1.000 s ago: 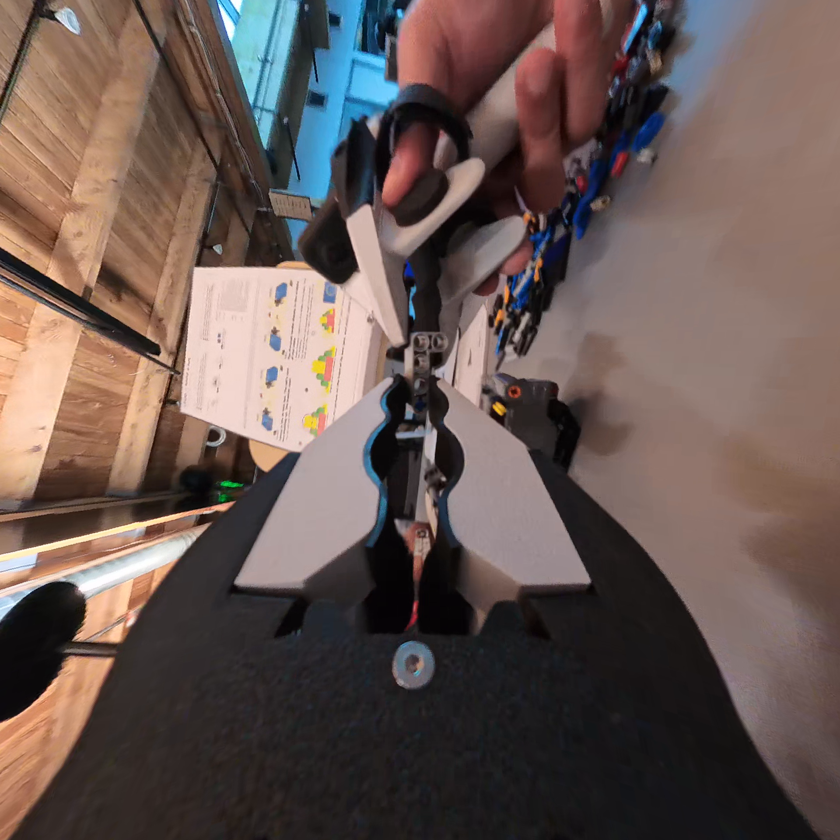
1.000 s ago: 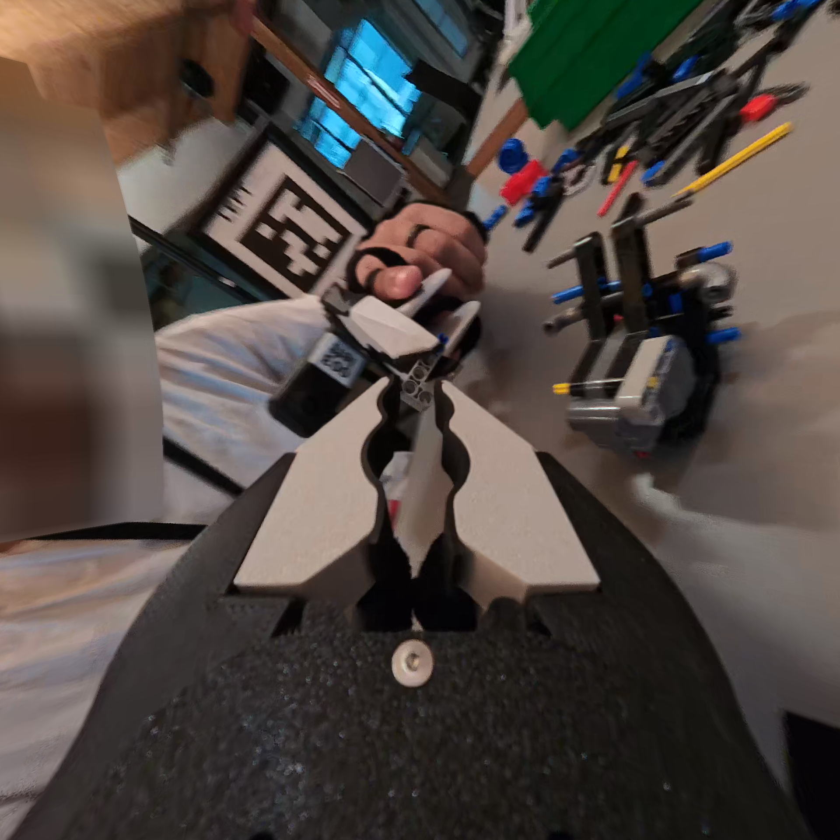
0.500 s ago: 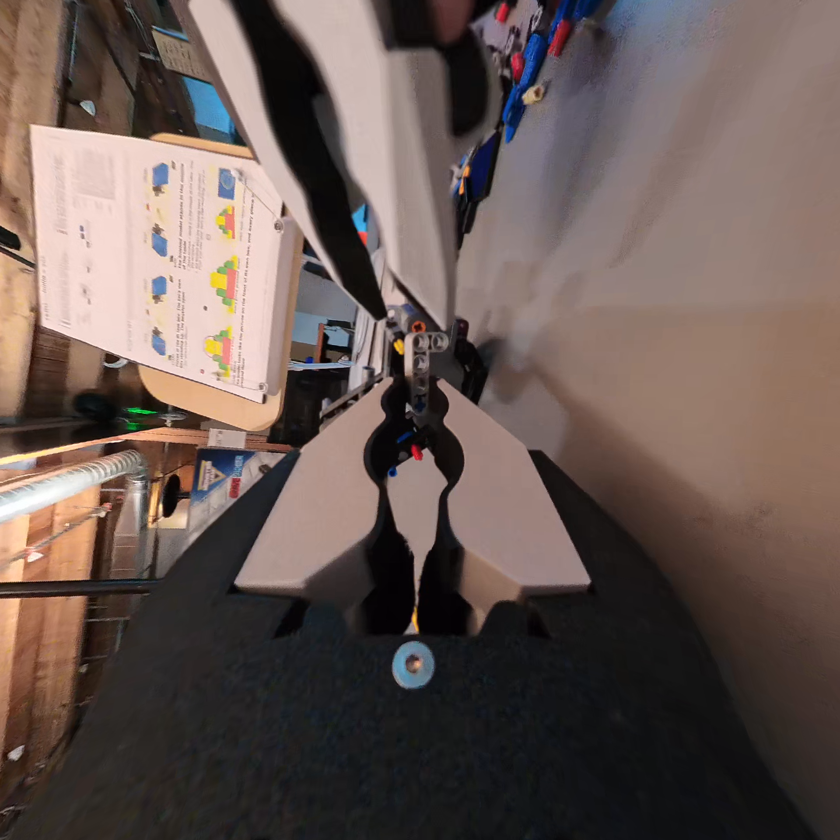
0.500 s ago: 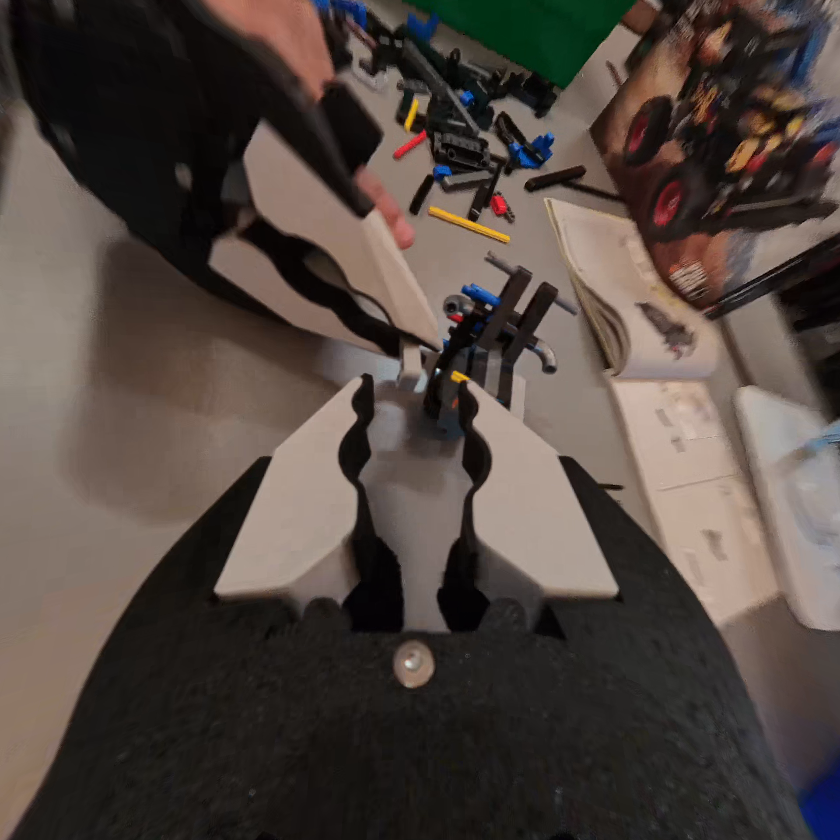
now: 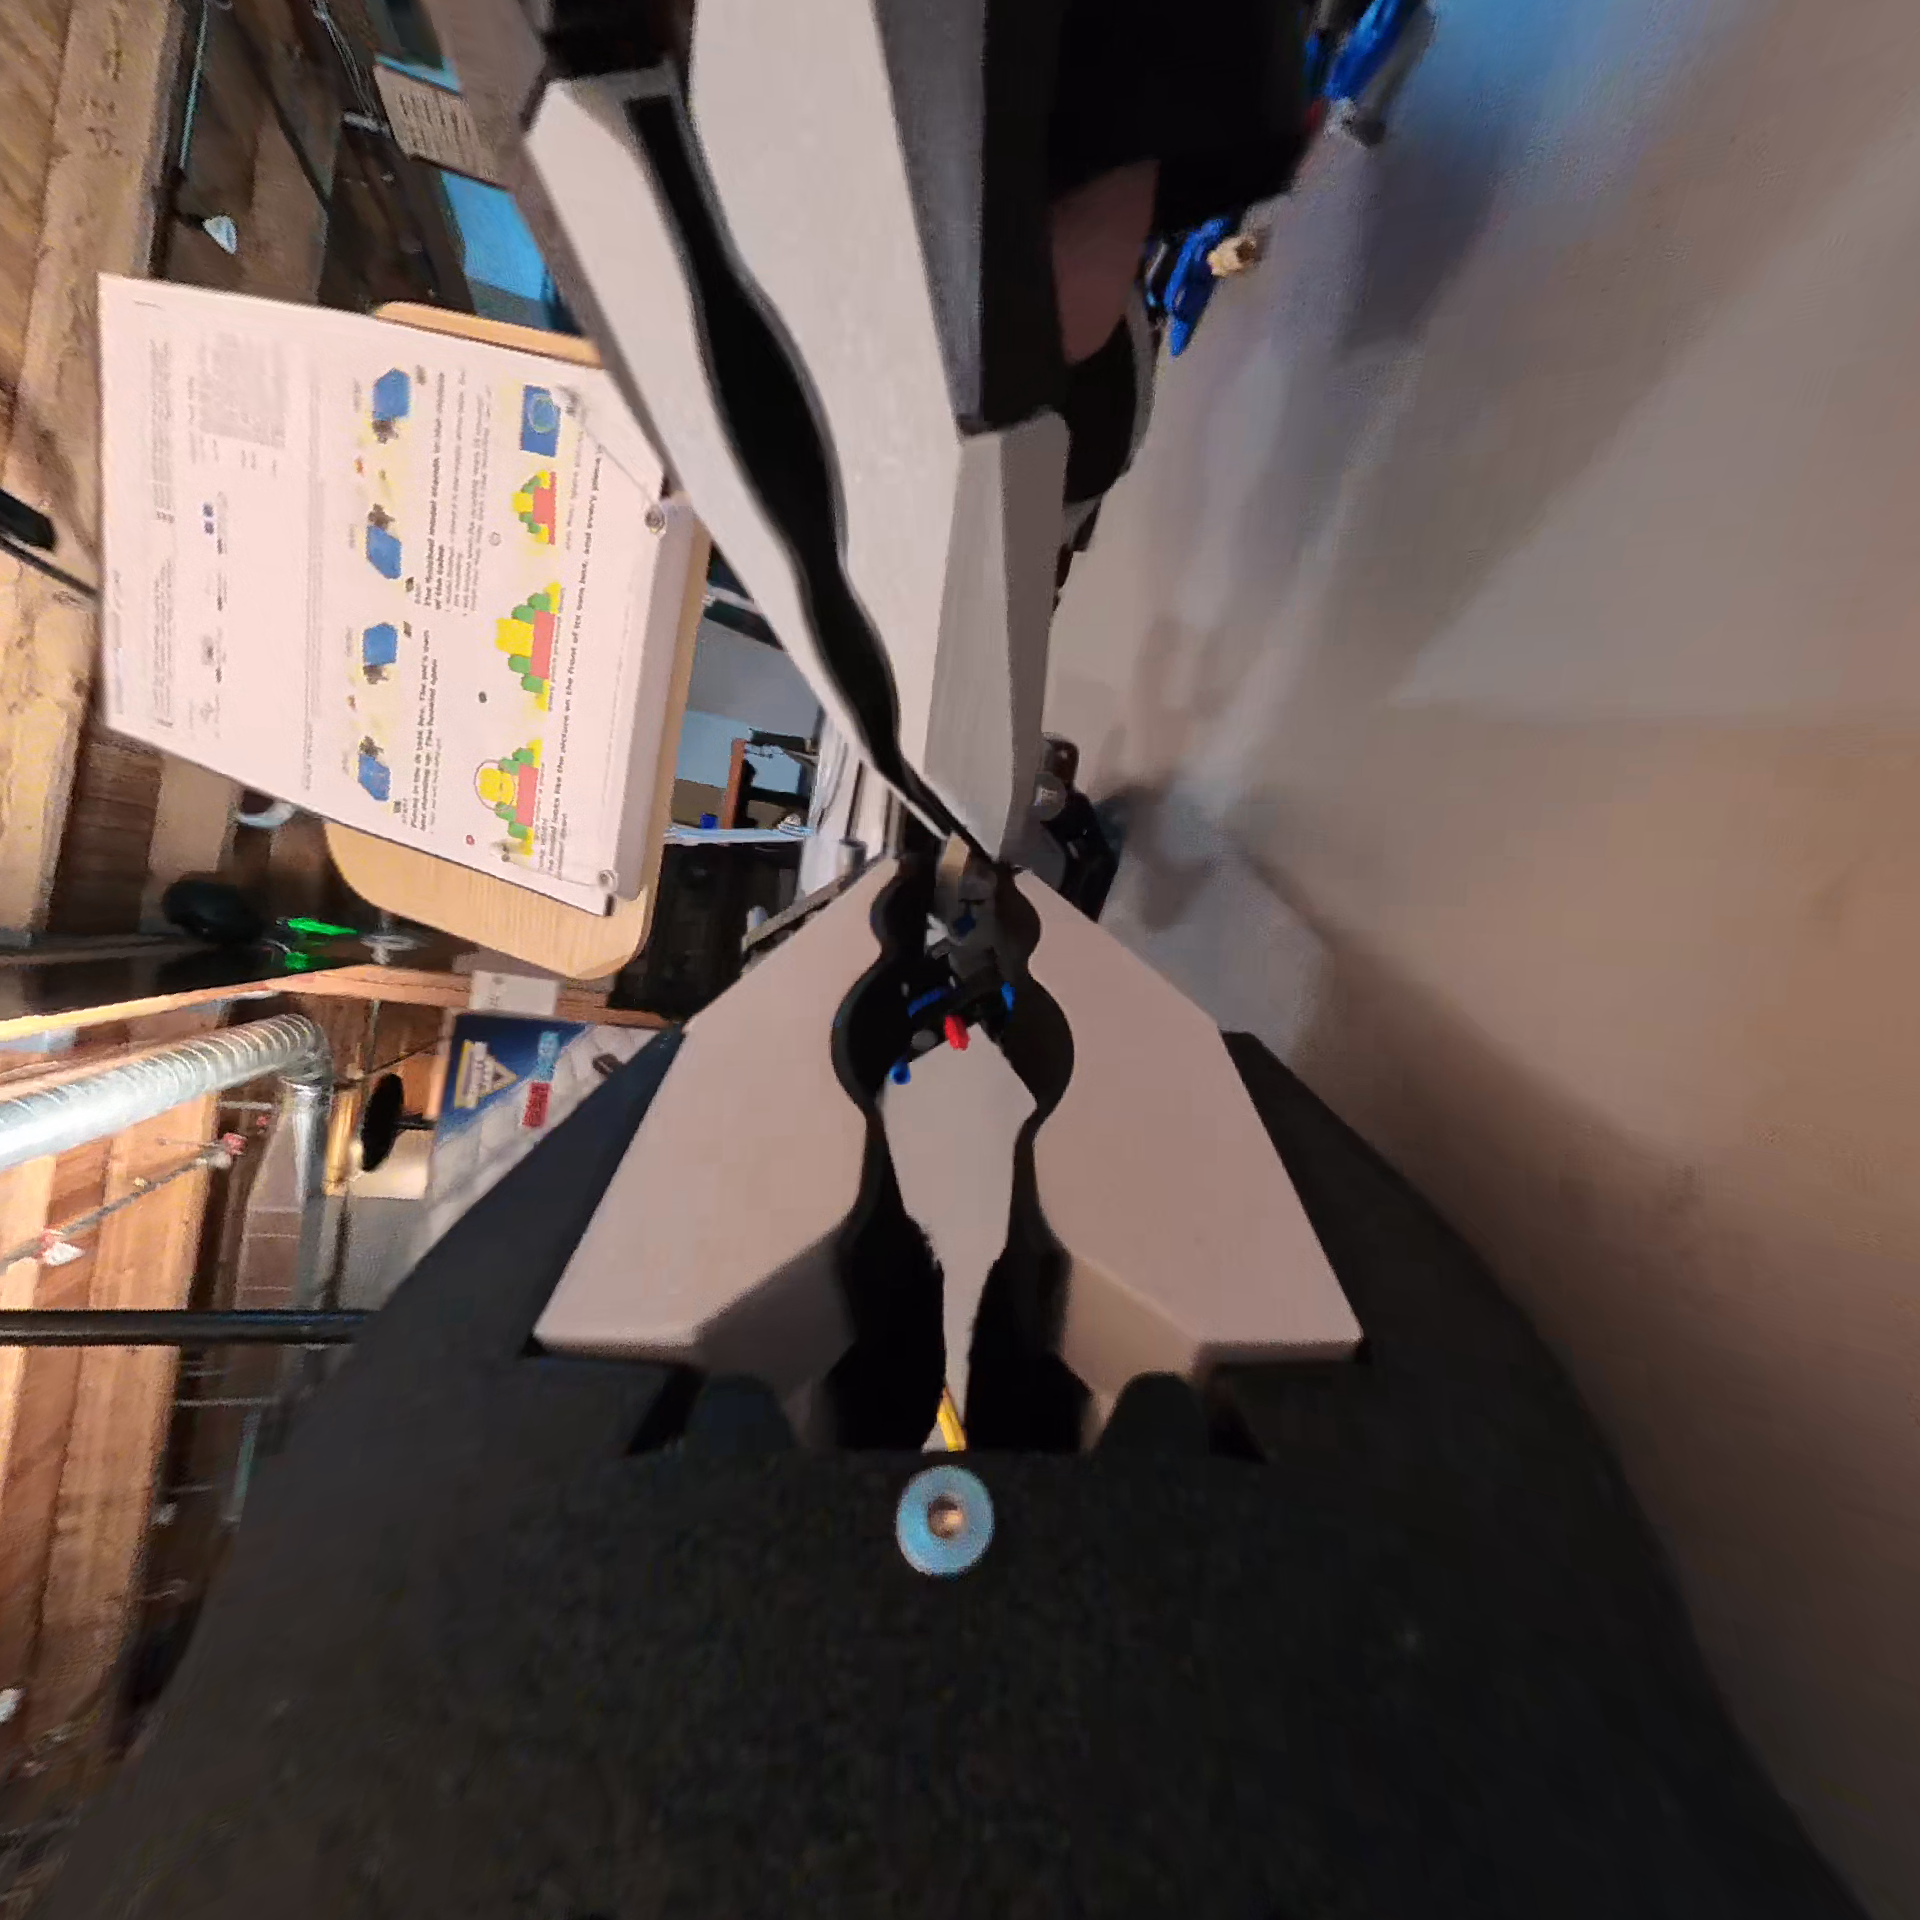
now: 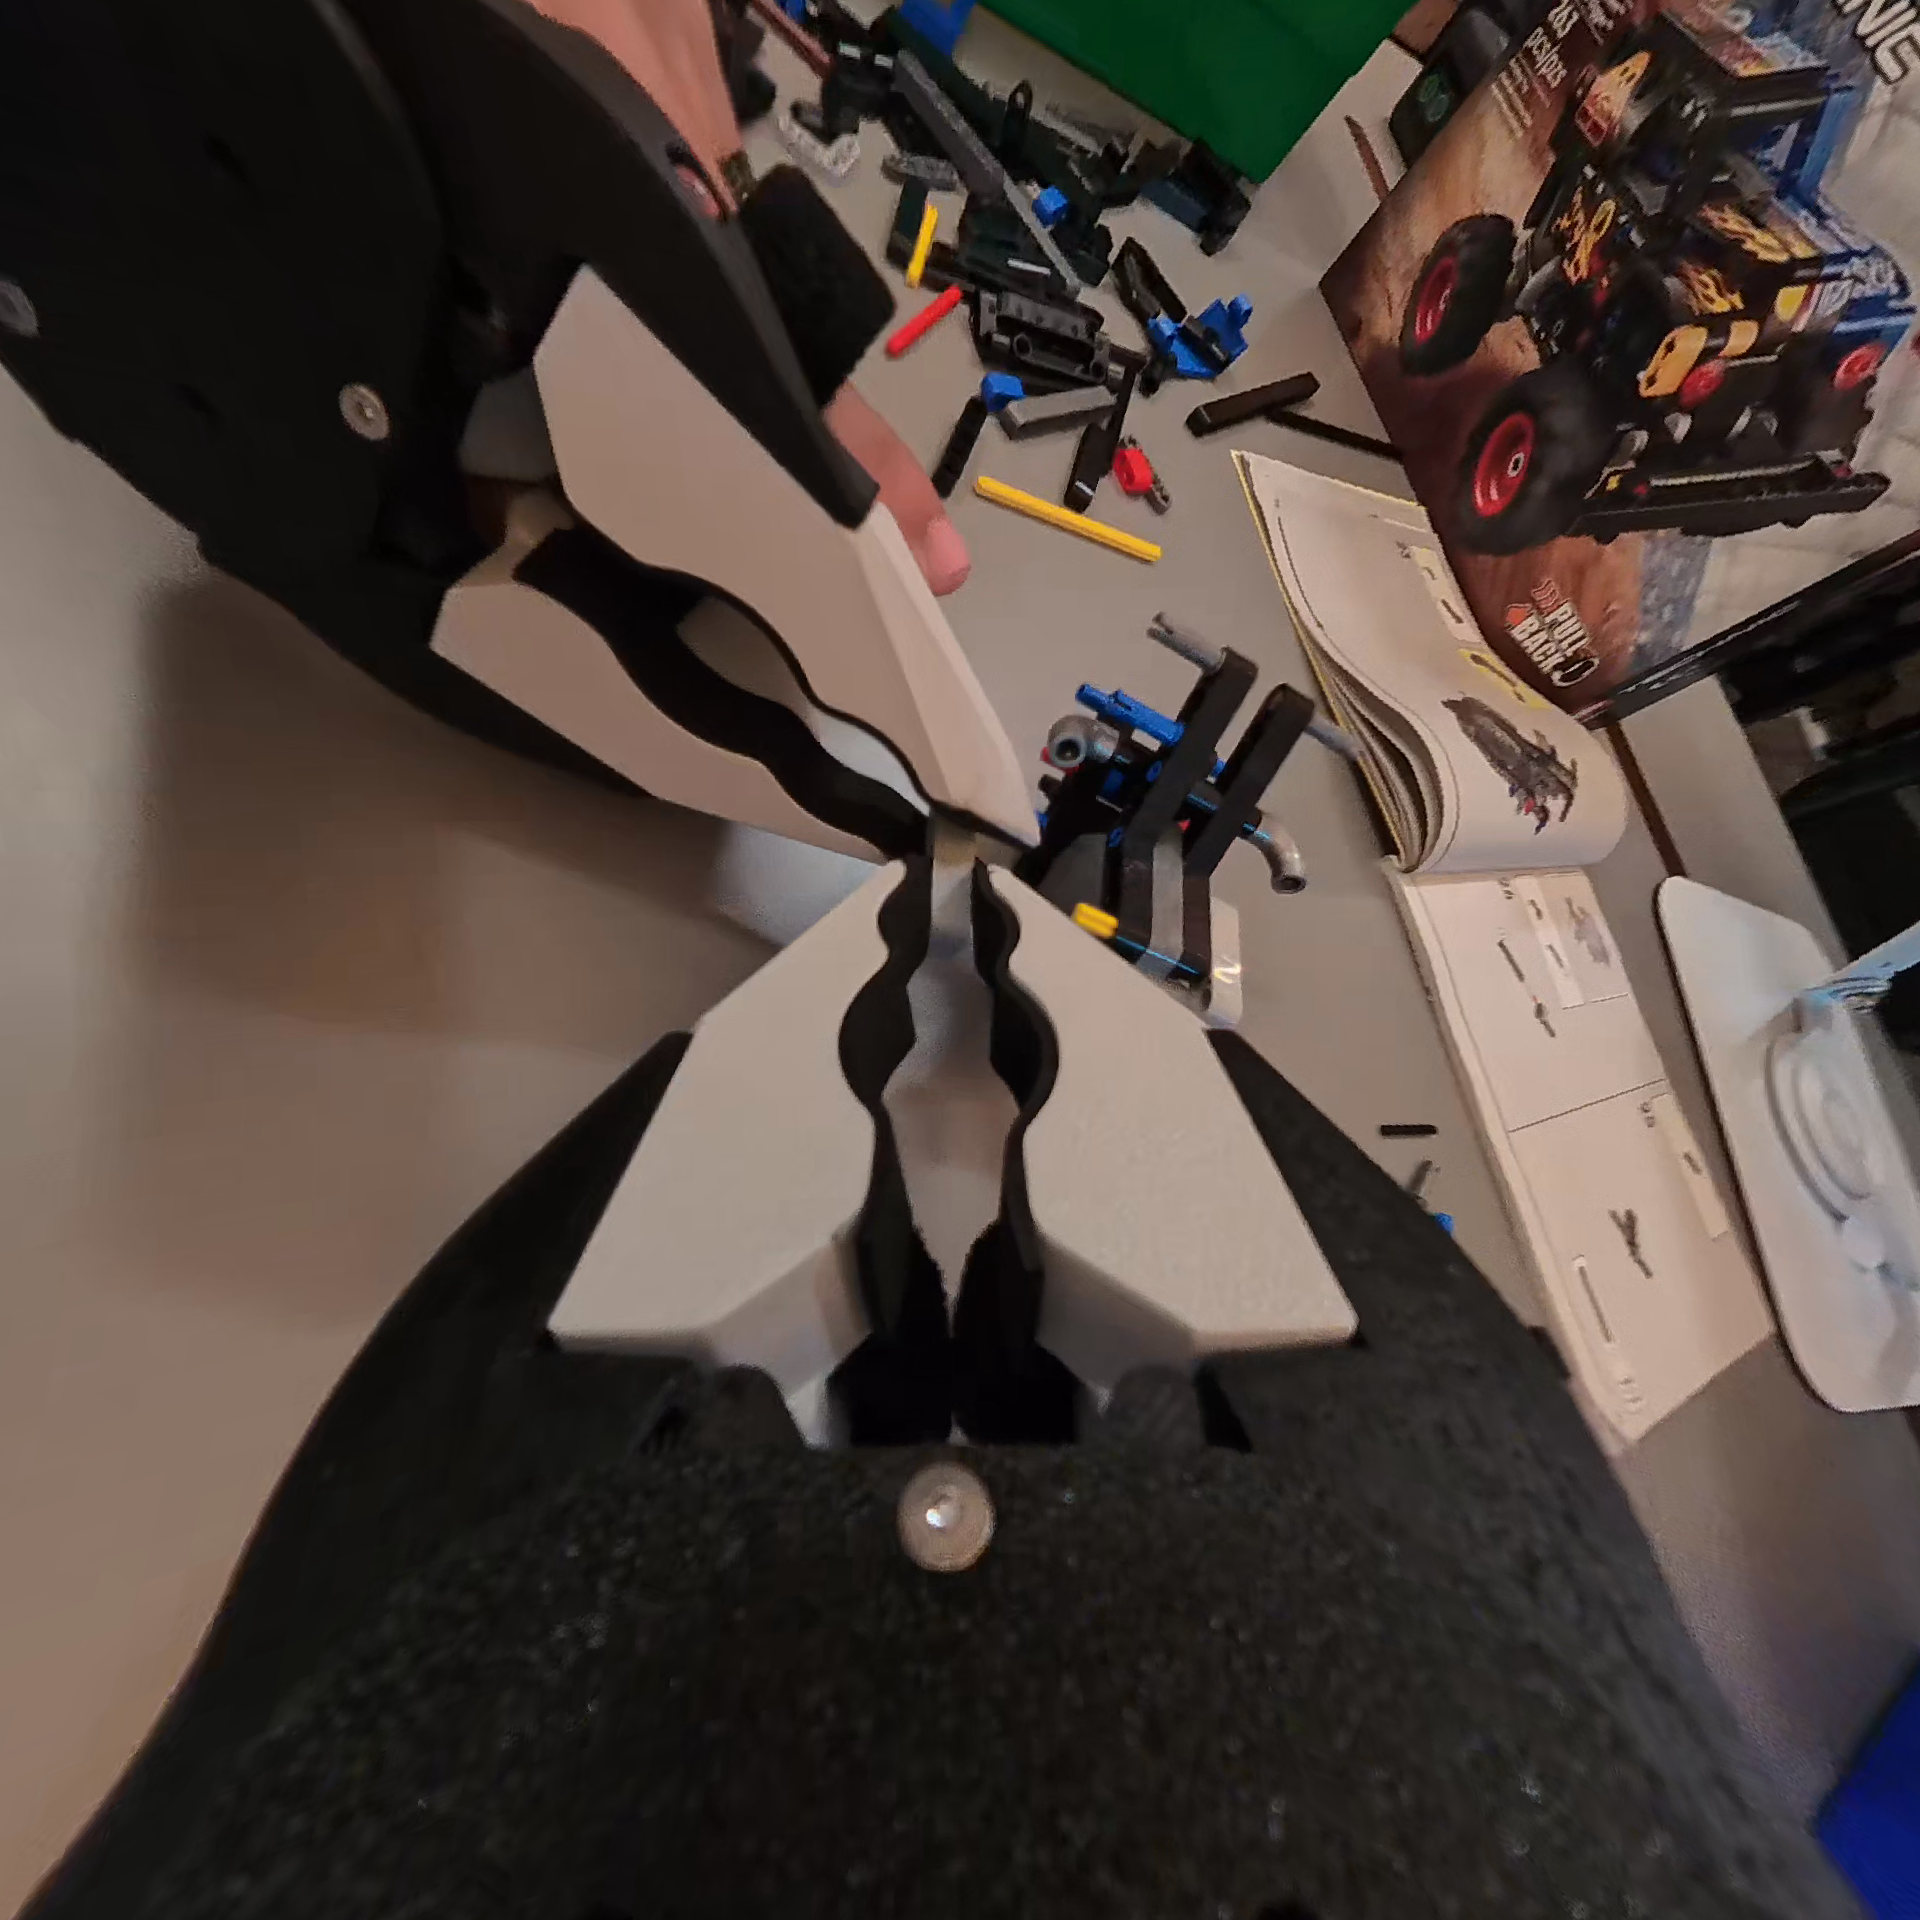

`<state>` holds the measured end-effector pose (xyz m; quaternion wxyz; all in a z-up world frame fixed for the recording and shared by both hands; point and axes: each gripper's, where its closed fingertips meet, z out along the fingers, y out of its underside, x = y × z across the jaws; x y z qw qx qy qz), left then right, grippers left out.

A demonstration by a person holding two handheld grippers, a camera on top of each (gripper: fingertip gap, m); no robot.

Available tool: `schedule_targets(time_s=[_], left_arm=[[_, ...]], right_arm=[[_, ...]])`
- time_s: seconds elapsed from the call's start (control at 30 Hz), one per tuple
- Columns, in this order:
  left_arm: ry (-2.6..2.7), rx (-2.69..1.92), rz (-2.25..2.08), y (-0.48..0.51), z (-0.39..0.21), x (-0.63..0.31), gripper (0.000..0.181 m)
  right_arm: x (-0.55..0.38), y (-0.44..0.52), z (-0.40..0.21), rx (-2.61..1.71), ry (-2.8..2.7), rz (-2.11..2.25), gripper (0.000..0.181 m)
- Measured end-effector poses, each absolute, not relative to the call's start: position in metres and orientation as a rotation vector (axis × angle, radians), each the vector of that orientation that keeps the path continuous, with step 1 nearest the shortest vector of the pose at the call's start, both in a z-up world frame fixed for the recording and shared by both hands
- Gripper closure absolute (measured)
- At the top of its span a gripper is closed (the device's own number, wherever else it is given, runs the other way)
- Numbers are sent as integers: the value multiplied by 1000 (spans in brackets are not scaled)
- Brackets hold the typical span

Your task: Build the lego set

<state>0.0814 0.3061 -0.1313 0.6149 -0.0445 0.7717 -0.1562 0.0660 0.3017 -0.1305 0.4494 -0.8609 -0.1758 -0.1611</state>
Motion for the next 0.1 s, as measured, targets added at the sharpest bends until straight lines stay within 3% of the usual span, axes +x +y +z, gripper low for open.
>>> schedule_targets(time_s=[0.03, 0.1], left_arm=[[1792, -136, -380, 307, -130, 80, 170], [1837, -239, -444, 309, -130, 74, 162]], right_arm=[[65, 303, -129, -2126, -415, -376, 174], [65, 305, -127, -2118, -404, -381, 175]])
